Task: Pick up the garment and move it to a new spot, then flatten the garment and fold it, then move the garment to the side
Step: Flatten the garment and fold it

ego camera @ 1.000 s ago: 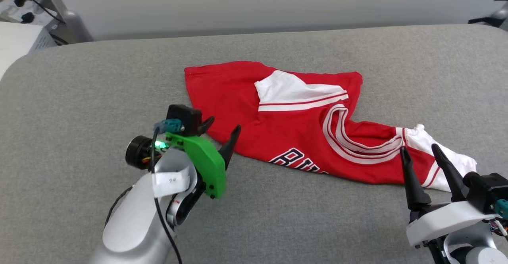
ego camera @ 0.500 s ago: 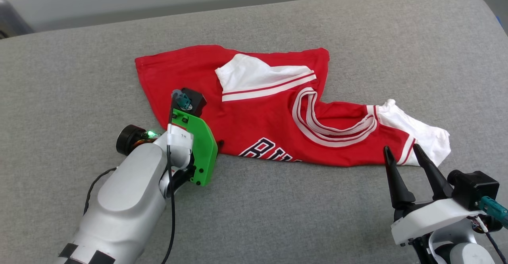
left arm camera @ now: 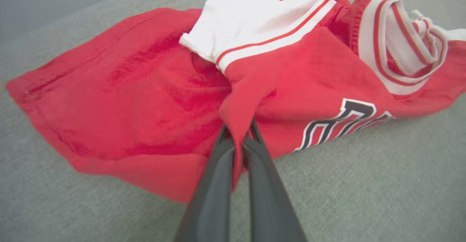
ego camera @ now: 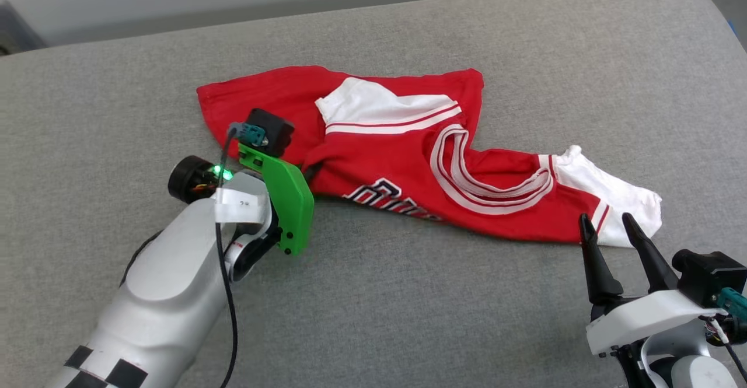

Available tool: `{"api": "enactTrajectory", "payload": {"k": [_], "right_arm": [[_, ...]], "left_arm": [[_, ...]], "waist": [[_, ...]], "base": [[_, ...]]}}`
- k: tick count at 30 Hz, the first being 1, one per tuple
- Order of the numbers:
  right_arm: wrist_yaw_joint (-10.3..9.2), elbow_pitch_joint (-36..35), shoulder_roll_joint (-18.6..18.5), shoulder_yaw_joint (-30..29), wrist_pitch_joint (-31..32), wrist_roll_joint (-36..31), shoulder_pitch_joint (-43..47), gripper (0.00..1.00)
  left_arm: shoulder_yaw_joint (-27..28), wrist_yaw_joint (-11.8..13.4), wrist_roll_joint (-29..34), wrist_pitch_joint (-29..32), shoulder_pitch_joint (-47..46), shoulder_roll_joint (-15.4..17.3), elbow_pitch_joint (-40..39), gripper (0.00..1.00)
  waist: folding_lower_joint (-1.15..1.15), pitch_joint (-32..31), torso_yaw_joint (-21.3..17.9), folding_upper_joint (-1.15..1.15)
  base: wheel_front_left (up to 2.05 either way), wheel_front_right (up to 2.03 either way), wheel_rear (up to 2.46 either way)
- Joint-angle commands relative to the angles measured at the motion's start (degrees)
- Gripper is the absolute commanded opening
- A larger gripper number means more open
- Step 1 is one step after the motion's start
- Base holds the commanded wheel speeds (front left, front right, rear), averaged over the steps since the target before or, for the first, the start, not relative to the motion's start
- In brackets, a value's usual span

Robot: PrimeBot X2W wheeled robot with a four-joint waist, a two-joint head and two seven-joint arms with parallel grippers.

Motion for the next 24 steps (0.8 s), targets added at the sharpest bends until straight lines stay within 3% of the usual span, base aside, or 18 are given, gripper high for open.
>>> {"api": "enactTrajectory", "payload": {"k": [1,6,13,17,24], "right_arm": [[-0.04,-0.16,0.18,-0.58,0.28,-0.06,-0.17,1.0],[-0.04,-1.04,0.24,-2.68,1.78,-0.64,1.33,1.0],[-0.04,-3.26,0.3,-4.31,3.81,-1.77,3.31,1.0],[-0.04,-5.21,0.32,-4.75,5.09,-2.73,4.44,1.0],[-0.04,-8.67,0.34,-4.71,7.43,-4.02,6.15,1.0]], "left_arm": [[0.43,-0.13,0.39,-1.64,-0.71,1.11,-1.31,0.0],[1.12,1.63,1.22,-6.05,4.33,3.82,-8.11,0.0],[1.41,7.43,0.14,-9.7,19.22,6.61,-18.36,0.0],[0.44,10.36,-1.1,-10.59,28.0,6.74,-20.15,0.0],[-1.1,12.18,-4.15,-12.5,36.57,3.32,-17.99,0.0]], "waist": [[0.0,-1.62,1.73,0.0],[0.0,-4.1,4.7,0.0],[0.0,-6.75,8.32,0.0],[0.0,-7.87,9.78,0.0],[0.0,-9.49,10.68,0.0]], "base": [[0.0,0.0,0.0],[0.0,0.0,0.0],[0.0,0.0,0.0],[0.0,0.0,0.0],[0.0,0.0,0.0]]}}
